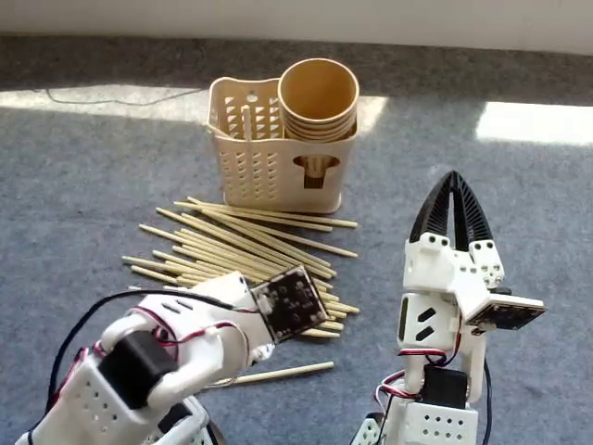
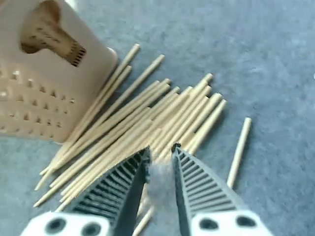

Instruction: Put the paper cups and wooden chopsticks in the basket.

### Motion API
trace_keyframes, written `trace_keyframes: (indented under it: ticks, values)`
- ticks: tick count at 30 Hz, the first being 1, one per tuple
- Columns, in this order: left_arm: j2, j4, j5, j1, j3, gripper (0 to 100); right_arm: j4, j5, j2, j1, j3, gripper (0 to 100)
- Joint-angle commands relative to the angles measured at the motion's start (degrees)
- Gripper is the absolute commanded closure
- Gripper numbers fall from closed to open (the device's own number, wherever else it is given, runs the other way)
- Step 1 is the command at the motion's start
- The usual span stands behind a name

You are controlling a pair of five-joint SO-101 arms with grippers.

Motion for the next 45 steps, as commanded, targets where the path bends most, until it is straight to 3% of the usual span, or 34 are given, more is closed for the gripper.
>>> trace_keyframes:
  ticks: [1,7,16,29,39,45]
  values:
    - [-0.40,-0.09,-0.35,3.91,2.51,91,0.31,0.00,-0.84,0.84,4.79,99.2]
    - [4.79,-2.11,-0.09,5.14,7.16,83,0.22,0.09,-0.84,0.84,4.79,99.2]
    - [21.93,-9.49,-0.09,5.49,9.89,83,0.22,0.09,-0.84,0.84,4.79,99.2]
    - [34.07,-18.46,-0.44,5.49,17.01,83,0.22,0.18,-0.84,0.84,4.88,99.2]
    - [39.34,-21.27,-2.64,5.05,16.66,99,0.22,0.18,-0.84,0.84,4.88,99.2]
    - [39.43,-16.88,-4.84,4.97,13.67,99,0.22,0.18,-0.84,0.57,4.88,99.2]
